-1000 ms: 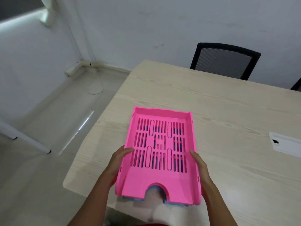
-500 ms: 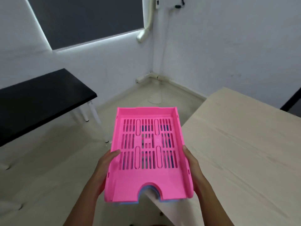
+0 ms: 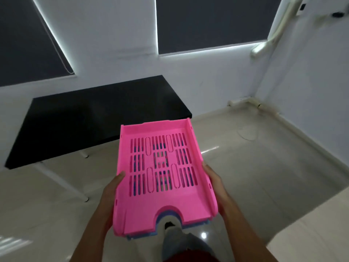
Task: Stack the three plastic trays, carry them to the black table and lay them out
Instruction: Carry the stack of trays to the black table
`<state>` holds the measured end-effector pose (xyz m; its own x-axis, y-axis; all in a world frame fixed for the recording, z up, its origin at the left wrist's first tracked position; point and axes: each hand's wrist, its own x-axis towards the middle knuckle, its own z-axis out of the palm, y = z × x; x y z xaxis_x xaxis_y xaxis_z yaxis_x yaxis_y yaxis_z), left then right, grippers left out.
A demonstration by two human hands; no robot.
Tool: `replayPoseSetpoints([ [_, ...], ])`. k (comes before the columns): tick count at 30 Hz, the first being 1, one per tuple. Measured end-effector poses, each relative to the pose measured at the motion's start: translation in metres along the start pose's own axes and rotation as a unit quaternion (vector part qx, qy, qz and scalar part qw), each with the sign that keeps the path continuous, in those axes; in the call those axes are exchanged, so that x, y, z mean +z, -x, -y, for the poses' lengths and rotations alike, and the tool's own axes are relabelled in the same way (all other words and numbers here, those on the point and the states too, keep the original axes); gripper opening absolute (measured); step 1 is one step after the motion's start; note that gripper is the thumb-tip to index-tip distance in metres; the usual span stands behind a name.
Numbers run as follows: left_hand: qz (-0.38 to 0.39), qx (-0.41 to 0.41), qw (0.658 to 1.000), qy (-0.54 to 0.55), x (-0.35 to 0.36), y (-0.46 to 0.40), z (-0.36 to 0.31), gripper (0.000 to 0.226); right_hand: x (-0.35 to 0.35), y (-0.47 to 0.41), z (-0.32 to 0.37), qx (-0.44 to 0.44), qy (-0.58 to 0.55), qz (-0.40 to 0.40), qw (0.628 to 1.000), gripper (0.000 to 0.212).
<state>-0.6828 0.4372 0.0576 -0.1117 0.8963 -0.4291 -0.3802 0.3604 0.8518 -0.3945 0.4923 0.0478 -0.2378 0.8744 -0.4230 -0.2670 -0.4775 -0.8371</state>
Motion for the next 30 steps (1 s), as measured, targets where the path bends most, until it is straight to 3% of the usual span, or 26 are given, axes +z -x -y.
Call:
replayPoseSetpoints([
  [4, -0.025, 0.018, 0.999, 0.007, -0.027, -0.055, -0.033, 0.037, 0.034, -0.082, 0.018, -0.001, 0.019, 0.050, 0.999, 0.066],
  [8, -0.038, 0.010, 0.999, 0.026, -0.039, -0.118, -0.076, 0.044, 0.067, -0.159, 0.050, 0.021, -0.004, 0.078, 0.997, 0.078],
  [12, -0.053, 0.008, 0.997, 0.049, -0.050, -0.175, -0.113, 0.052, 0.091, -0.227, 0.082, 0.047, -0.008, 0.113, 0.992, 0.077],
  [19, -0.088, 0.006, 0.994, 0.060, -0.079, -0.269, -0.154, 0.037, 0.133, -0.332, 0.109, 0.048, 0.037, 0.106, 0.993, 0.076],
  [27, -0.101, -0.005, 0.993, 0.061, -0.135, -0.386, -0.202, 0.047, 0.193, -0.458, 0.124, 0.084, 0.029, 0.106, 0.990, 0.070],
  [30, -0.099, -0.011, 0.992, 0.082, -0.159, -0.422, -0.224, 0.046, 0.222, -0.501, 0.132, 0.110, 0.020, 0.102, 0.988, 0.057],
])
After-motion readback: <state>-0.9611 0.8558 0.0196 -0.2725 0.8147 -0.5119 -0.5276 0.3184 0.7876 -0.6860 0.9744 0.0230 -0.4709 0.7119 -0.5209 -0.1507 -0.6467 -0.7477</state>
